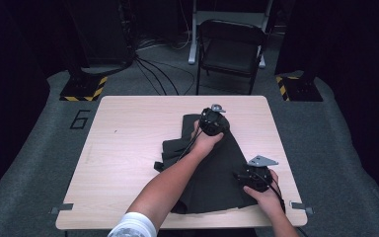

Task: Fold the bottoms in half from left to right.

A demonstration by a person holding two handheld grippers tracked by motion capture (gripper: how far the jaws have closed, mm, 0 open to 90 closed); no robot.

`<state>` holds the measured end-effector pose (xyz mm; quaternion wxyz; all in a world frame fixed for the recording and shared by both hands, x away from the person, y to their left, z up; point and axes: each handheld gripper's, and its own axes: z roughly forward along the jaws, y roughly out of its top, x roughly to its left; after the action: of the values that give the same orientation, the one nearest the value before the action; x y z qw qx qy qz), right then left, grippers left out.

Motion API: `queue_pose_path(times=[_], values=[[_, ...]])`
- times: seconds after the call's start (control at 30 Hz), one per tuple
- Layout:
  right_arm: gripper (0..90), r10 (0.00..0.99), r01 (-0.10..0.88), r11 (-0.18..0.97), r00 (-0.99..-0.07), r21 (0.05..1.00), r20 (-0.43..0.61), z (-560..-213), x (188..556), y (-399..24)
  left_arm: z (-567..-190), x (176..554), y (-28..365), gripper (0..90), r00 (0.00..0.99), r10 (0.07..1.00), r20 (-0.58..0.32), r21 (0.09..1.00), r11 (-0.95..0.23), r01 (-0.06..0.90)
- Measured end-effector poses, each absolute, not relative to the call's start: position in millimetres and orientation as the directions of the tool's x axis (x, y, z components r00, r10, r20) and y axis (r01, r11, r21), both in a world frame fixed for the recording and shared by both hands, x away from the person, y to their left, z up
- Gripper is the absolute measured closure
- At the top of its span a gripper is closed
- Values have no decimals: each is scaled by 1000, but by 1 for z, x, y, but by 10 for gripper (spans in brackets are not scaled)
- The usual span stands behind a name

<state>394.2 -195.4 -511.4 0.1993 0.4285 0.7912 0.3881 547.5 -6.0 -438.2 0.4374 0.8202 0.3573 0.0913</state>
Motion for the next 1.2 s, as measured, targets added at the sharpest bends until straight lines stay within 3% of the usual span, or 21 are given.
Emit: queue_pose_path(times=[0.33,0.47,0.63,1.2], values=[[418,842,529,332,-539,781,7,-513,377,-203,-455,547,-19,787,741,655,-149,758,-406,511],[416,840,527,343,-543,777,-2,-513,372,-207,-456,543,-22,650,742,648,-171,769,-383,512],[413,842,533,337,-539,776,5,-513,371,-208,-447,537,-20,564,758,634,-157,786,-384,484],[401,840,552,328,-541,766,30,-509,375,-203,-417,524,70,497,722,680,-126,819,-339,462]])
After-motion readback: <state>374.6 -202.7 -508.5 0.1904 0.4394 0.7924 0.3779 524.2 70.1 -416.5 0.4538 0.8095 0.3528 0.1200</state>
